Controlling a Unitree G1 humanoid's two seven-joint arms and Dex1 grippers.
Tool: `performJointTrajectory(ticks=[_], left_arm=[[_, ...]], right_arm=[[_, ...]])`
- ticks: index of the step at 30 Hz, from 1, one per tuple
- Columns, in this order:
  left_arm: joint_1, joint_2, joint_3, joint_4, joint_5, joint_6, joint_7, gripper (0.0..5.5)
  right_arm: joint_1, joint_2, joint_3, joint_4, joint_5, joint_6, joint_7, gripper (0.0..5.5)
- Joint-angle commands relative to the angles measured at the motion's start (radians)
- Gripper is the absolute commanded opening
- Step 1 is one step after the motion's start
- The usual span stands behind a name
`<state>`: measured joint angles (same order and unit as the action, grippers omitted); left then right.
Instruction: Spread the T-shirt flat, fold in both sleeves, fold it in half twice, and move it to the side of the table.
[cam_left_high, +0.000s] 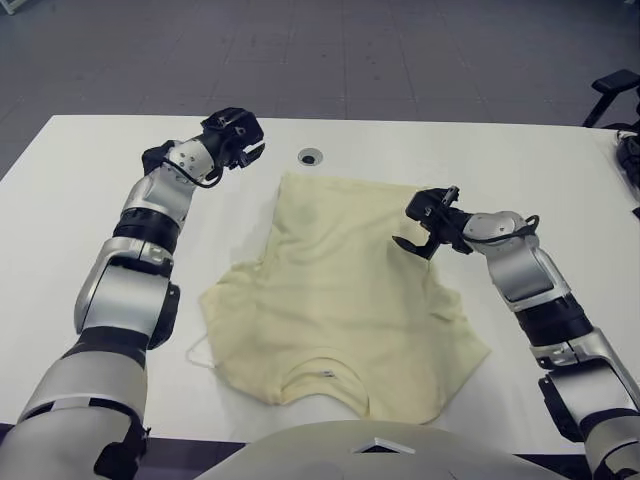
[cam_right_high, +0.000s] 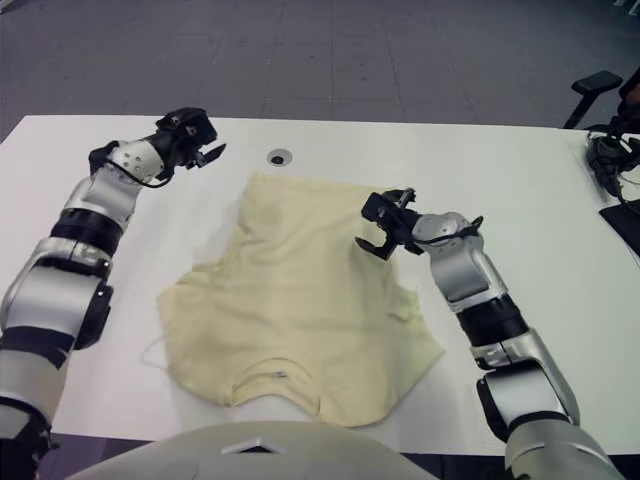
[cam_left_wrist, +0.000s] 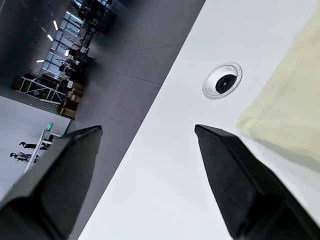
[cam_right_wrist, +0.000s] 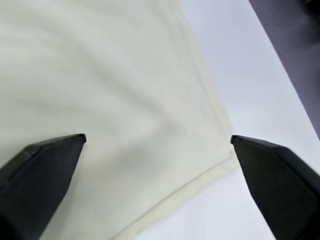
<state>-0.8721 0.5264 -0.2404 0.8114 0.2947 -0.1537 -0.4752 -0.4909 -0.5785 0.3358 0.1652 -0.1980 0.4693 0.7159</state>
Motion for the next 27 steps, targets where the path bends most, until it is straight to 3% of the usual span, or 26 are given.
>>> performJointTrajectory(ticks=[1, 5, 8, 12, 15, 18, 22, 27], left_arm=[[0.147, 0.039, 0.075, -0.304, -0.017, 0.21, 0.008, 4.19], [0.265, 0.061, 0.164, -0.509, -0.024, 0.418, 0.037, 4.97], [0.453, 0.007, 0.321, -0.831, -0.201, 0.692, -0.025, 5.39], [0.772, -0.053, 0.616, -1.26, -0.554, 1.23, -0.17, 5.39], [0.979, -0.02, 0.719, -1.372, -0.676, 1.442, -0.262, 5.39], [1.101, 0.012, 0.741, -1.384, -0.734, 1.556, -0.302, 5.39], [1.116, 0.012, 0.733, -1.373, -0.785, 1.596, -0.308, 5.39], [1.033, -0.081, 0.676, -1.33, -0.793, 1.557, -0.198, 4.51]], right_arm=[[-0.158, 0.041, 0.044, 0.32, -0.052, -0.124, -0.002, 5.4], [-0.273, 0.076, 0.047, 0.576, -0.079, -0.241, -0.047, 5.4], [-0.277, 0.064, 0.0, 0.552, -0.047, -0.266, -0.046, 5.4], [-0.093, -0.001, -0.184, 0.048, 0.082, -0.052, -0.018, 5.4], [0.054, 0.001, -0.298, -0.268, 0.143, 0.12, -0.031, 5.4], [0.155, 0.028, -0.341, -0.427, 0.146, 0.212, -0.07, 5.4], [0.2, 0.043, -0.348, -0.501, 0.145, 0.279, -0.098, 5.4], [0.198, 0.044, -0.345, -0.534, 0.16, 0.334, -0.137, 5.4]])
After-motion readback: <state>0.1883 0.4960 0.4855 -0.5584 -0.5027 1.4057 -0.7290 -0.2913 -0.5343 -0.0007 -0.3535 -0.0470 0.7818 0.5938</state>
